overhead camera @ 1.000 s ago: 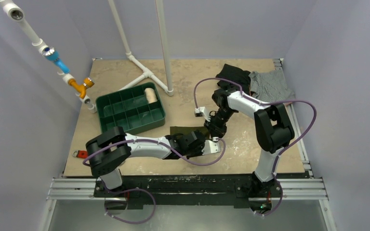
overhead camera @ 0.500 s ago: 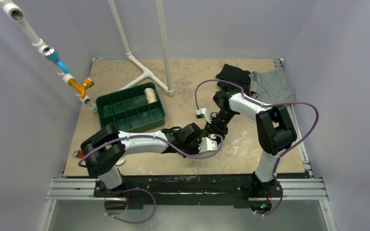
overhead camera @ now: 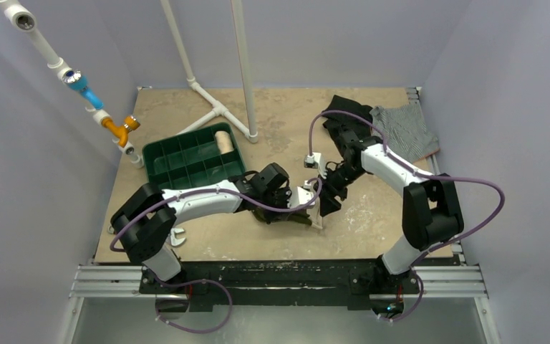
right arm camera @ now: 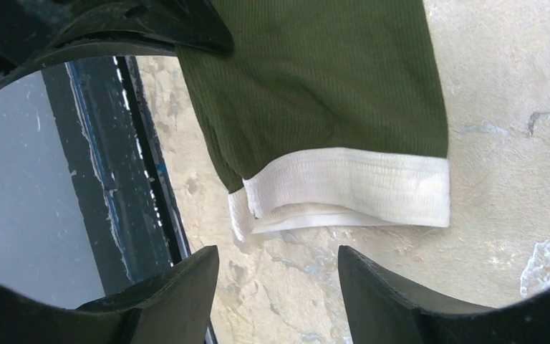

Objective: Roll the underwear
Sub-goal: Fold the underwear at the center of the board.

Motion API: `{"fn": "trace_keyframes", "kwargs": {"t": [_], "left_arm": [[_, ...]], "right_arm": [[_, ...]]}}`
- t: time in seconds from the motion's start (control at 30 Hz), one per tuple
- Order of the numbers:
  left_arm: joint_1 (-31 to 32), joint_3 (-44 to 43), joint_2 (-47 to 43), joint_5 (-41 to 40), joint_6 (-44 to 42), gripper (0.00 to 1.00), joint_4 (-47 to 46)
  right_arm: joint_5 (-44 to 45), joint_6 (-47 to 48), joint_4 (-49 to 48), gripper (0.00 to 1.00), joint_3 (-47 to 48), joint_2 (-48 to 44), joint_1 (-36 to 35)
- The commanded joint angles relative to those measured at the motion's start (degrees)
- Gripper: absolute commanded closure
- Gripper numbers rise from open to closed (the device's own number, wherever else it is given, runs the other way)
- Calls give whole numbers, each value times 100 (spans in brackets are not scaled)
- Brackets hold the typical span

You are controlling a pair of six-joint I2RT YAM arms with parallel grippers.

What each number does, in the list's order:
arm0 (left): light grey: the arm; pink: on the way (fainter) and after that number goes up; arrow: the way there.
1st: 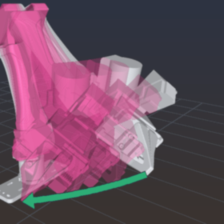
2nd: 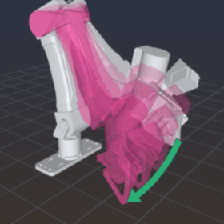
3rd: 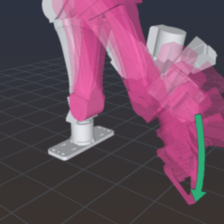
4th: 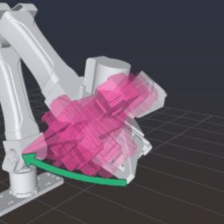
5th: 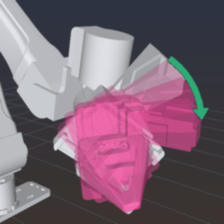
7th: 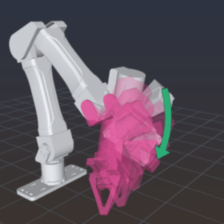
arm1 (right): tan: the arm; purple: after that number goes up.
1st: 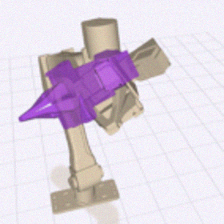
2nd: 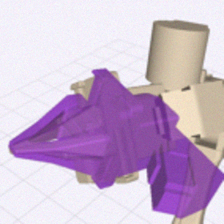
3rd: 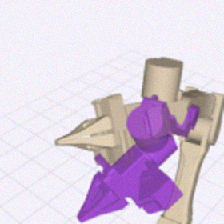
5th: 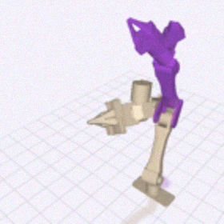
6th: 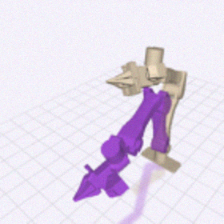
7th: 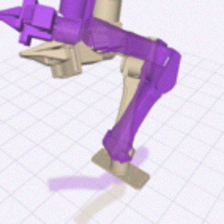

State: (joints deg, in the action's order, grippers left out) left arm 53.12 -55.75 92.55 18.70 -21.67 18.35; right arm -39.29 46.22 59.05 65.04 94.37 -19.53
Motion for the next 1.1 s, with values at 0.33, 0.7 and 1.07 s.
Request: {"fn": "trace_keyframes", "kwargs": {"t": [0.33, 0.7, 1.07], "left_arm": [[-201, -323, 263, 931, 170, 100, 190], [-180, -26, 153, 582, 153, 100, 86], [-91, -36, 237, 832, 207, 100, 114]], "right_arm": [[-146, -925, -1056, 41, -318, -360, 19], [37, -877, -946, 48, -128, 203, 11], [119, -604, -905, 39, -539, -613, 35]]}}
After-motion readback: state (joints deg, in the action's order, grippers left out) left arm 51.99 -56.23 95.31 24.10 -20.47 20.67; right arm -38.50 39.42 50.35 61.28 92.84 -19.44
